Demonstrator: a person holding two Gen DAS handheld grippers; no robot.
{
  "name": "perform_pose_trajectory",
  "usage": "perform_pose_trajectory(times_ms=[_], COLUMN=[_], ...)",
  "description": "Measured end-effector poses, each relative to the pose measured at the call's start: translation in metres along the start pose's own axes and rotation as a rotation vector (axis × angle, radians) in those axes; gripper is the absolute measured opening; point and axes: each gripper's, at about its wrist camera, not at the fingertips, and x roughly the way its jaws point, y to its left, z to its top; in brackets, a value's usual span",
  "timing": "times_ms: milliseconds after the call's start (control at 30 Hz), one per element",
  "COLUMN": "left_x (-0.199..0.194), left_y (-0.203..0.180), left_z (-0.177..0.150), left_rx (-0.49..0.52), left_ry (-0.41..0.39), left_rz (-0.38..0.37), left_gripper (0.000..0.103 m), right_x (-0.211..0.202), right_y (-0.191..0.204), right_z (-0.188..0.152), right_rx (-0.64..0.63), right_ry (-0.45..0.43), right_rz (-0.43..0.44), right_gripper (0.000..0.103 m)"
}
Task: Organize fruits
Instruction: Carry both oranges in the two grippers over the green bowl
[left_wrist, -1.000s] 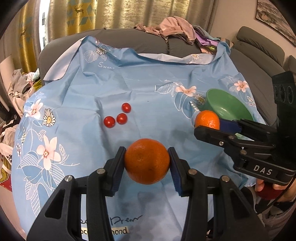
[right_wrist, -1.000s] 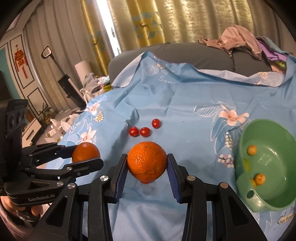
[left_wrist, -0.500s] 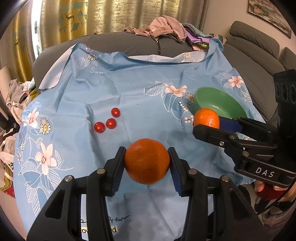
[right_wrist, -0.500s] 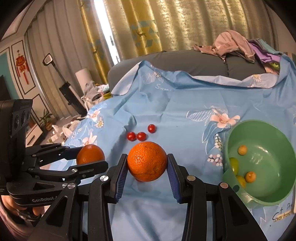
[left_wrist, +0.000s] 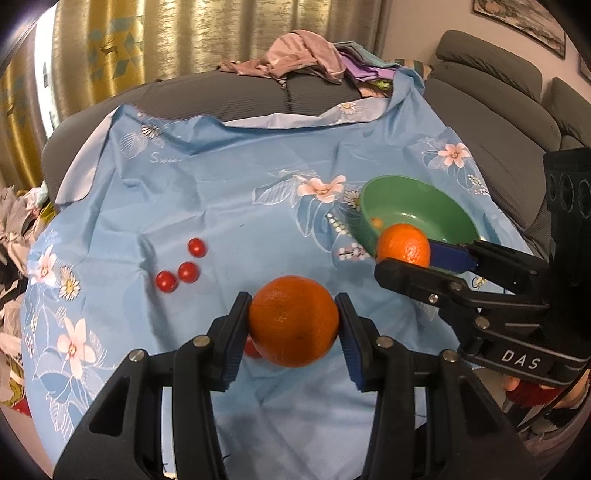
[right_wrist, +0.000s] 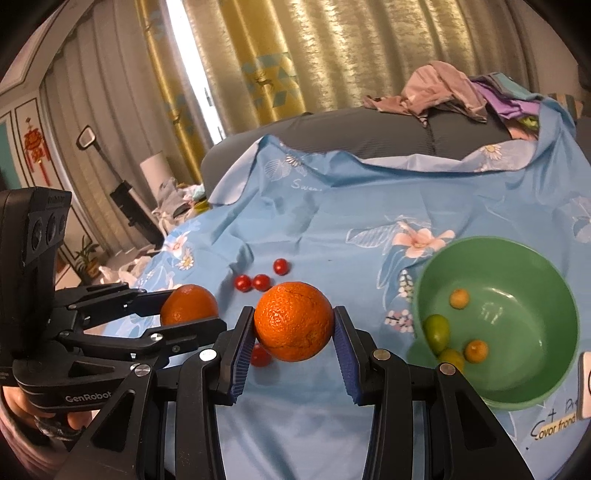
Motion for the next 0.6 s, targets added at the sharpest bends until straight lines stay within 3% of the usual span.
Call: perform_pose_trajectory(times_ms=[600], left_x=[0.031], left_y=[-0.043], left_z=[0.034], left_rx=[0.097], left_ry=[0.015], left_rz=[-0.071], left_gripper=[0.045], right_x=[-0.017], right_y=[-0.054], right_z=[-0.004], right_rx=[0.103], right_ry=[-0.044], right_rz=[-0.081], right_gripper=[0.044])
